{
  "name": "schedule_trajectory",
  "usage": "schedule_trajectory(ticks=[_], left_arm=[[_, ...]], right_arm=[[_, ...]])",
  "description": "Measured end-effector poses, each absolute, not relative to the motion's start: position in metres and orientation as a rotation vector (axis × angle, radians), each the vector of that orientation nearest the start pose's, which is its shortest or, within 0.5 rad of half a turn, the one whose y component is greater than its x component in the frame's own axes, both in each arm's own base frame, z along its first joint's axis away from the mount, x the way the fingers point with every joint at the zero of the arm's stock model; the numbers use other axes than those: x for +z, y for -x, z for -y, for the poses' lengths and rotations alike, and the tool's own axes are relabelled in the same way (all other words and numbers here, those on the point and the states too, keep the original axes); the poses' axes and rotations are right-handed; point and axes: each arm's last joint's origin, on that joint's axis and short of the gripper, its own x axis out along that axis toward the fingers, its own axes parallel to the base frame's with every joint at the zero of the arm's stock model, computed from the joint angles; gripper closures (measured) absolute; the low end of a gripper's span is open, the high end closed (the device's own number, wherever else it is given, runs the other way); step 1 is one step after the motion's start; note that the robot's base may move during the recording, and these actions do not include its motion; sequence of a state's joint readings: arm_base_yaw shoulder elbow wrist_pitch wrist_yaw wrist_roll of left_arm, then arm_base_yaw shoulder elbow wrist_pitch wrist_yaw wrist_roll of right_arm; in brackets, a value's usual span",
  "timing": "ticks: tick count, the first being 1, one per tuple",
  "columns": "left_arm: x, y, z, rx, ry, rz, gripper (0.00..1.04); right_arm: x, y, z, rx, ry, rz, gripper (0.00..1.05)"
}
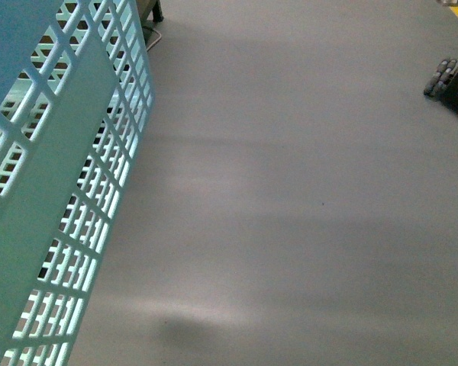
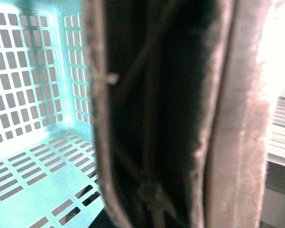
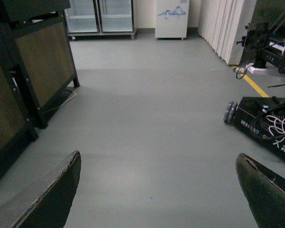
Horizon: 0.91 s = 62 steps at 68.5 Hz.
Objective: Pick mango and avocado into basket
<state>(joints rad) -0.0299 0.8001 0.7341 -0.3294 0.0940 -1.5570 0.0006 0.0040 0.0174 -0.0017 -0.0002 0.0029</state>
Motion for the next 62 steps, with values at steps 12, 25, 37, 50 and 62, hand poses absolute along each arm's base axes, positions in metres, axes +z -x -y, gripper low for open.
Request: schedule_trajectory(ticks=[12,25,37,50,62], left_arm=[[0.2998,-0.1735,0.008,0.21,1.545,-0.407,0.91],[0.3003,-0.1735,0.008,0.209,1.545,-0.406,0.91],[0.3005,-0.1735,0.008,0.209,1.545,-0.405,0.91],[0.3008,-0.1735,0.008,0.208,1.546,-0.404,0.91],[0.3008,-0.1735,0.008,0.208,1.546,-0.404,0.91]], right_arm=[[0.169,-0.0969,-0.0001,0.001,-0.003,0.012,0.09],[0.169,-0.0969,-0.0001,0.001,-0.003,0.012,0.09],[0.169,-0.0969,-0.0001,0.001,-0.003,0.012,0.09],[0.169,-0.0969,-0.0001,0.001,-0.003,0.012,0.09],[0.169,-0.0968,-0.0001,0.001,-0.002,0.012,0.09]])
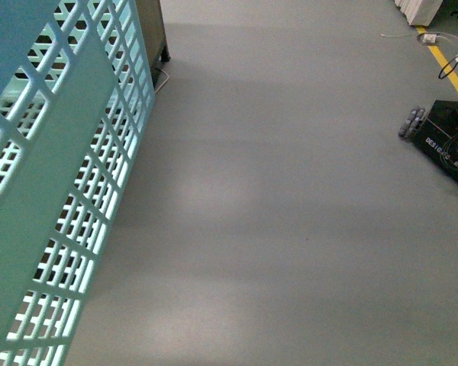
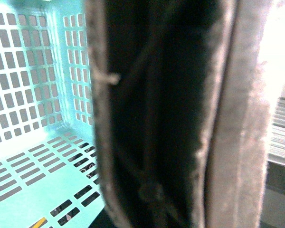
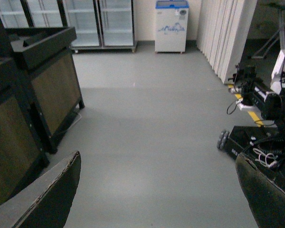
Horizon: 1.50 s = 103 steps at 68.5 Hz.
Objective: Pick mango and avocado into basket
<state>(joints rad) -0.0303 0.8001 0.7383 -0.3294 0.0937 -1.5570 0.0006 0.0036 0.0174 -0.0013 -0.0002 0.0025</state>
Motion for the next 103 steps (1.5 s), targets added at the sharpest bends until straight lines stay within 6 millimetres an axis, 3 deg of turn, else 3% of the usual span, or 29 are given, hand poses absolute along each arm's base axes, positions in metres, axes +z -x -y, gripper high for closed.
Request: schedule_trajectory(ticks=[103], left_arm=[[0.3026,-0.1726,0.0086,0.2,1.545,-0.401,0.91]], right_arm=[[0.169,-0.0969,-0.0001,-0.001,-0.003,0.012,0.09]])
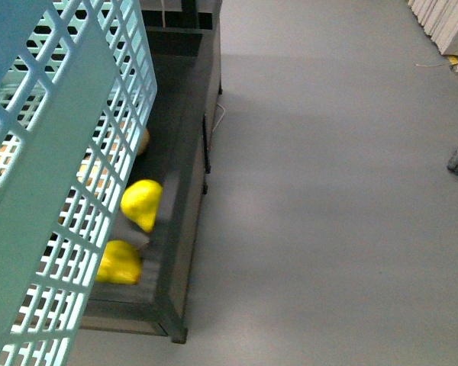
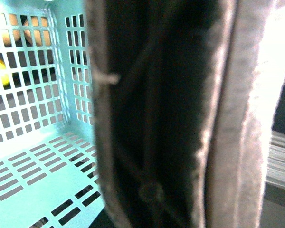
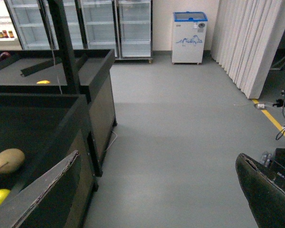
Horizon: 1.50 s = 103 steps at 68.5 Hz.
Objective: Pick mango and avocado into basket
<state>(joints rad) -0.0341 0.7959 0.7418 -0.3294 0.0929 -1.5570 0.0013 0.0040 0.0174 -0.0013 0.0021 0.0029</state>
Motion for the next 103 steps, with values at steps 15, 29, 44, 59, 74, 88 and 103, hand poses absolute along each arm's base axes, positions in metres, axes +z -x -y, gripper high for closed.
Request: schedule_trajectory(ticks=[15,29,44,59,74,88,103], left_arm=[[0.3026,-0.1726,0.0085,0.199,1.545,-0.401,0.91],[0.3026,-0.1726,0.0085,0.2,1.545,-0.401,0.91],[0.3028,-0.1726,0.0086,0.199,1.546,-0.401,0.91],[0.3028,-0.1726,0.0085,0.199,1.545,-0.401,0.91],[0.3028,-0.1725,0.0086,0.197,1.546,-0.402,0.91],[0.3028,-0.1725,0.0085,0.199,1.545,-0.4,0.91],[0.3028,-0.1725,0.0085,0.199,1.545,-0.401,0.91]], right_arm=[[0.1691,-0.0968,-0.0001,0.0,-0.003,0.013,0.09],[0.1691,-0.0968,-0.0001,0.0,-0.003,0.013,0.09],[0.1691,-0.0968,-0.0001,0.0,-0.003,0.014,0.09],[0.169,-0.0968,-0.0002,0.002,-0.003,0.012,0.09],[0.169,-0.0968,-0.0001,0.001,-0.003,0.013,0.09],[0.169,-0.0968,-0.0001,0.001,-0.003,0.013,0.09],[0.169,-0.0968,-0.0001,0.001,-0.003,0.013,0.09]])
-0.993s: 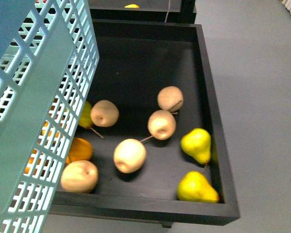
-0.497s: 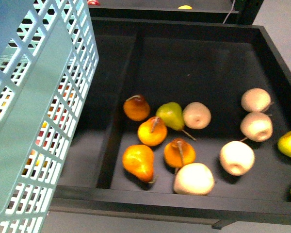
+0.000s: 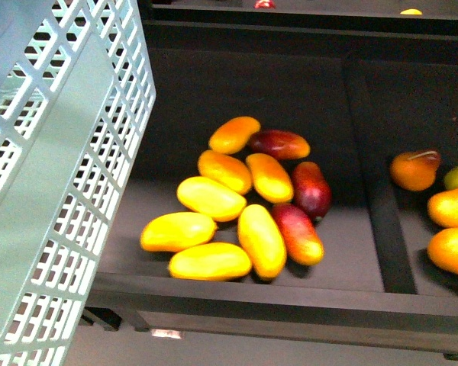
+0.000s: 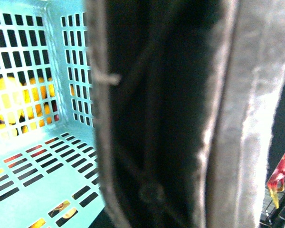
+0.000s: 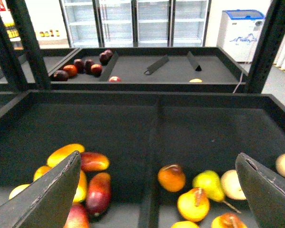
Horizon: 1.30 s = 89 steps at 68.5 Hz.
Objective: Pick mango and avocado into basket
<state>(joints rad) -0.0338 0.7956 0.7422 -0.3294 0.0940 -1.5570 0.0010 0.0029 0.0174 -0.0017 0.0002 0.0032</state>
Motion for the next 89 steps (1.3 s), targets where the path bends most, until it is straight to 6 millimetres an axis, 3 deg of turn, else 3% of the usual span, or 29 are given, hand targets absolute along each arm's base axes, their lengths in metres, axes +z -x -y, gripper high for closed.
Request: schedule_trajectory(ticks=[89], left_arm=[[0.3025,-0.1728,0.0069,0.22,1.538,-0.38,0.91]], right_arm=[[0.1691,-0.0968,-0.0002,0.008,-0.003,0.013,0.09]])
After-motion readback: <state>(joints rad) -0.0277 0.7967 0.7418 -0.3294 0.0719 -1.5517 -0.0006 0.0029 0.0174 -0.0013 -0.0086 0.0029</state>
